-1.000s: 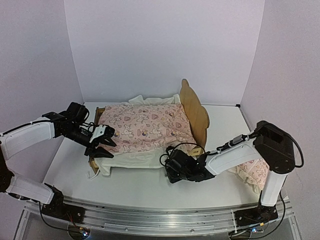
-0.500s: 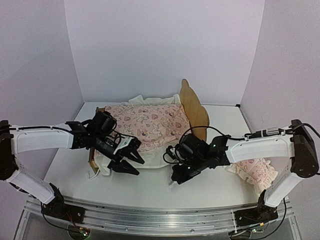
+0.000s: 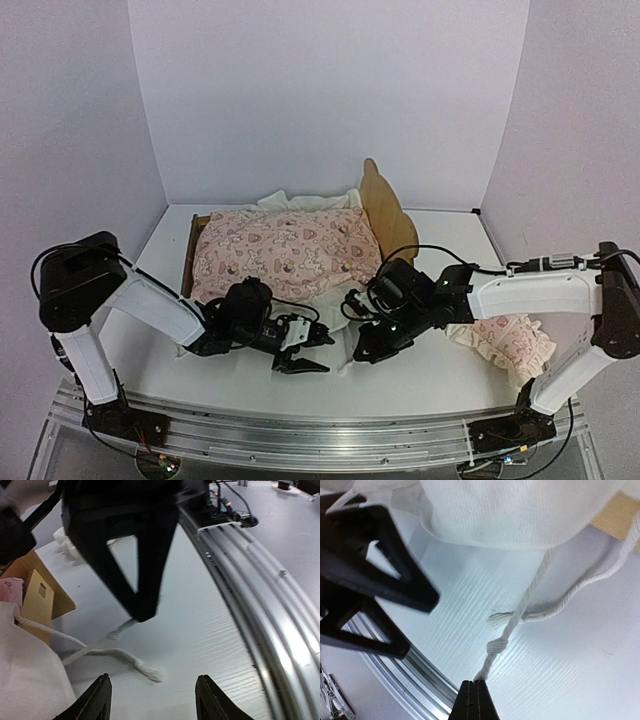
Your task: Set up the pet bed
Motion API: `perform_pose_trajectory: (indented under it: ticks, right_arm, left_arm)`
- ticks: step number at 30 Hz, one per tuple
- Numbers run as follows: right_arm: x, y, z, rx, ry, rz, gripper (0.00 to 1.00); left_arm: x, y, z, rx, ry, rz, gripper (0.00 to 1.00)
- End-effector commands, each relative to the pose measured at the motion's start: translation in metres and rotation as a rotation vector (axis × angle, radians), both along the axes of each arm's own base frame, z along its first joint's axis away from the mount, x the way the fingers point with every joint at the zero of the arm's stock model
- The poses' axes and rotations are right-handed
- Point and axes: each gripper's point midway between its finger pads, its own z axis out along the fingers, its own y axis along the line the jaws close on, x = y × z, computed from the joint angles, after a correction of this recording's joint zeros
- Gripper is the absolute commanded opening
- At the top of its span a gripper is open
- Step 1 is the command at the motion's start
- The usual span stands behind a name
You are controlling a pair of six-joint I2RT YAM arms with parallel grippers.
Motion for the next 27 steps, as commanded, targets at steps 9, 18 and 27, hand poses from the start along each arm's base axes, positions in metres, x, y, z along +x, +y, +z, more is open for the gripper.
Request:
perform_pose_trajectory:
  ticks: [9,18,27]
  right_arm:
    - [-0.003,-0.029,-0.025,-0.039,0.091,-0.100,0.00]
    - [0.006,-0.030,-0.052,-0.094,0.109,-0.144,0.00]
    - [0.009,-0.033,-0.063,-0.118,0.121,-0.148,0.00]
  left_arm:
    - [0.000,-0.029,-0.023,0.033,-0.024,-0.040,0.55]
    - [0.010,-0.034,-0.063,0.167,0.054,0.096,0.57]
    - [0.029,-0.030,-0.087,0.233,0.014,0.187,0.55]
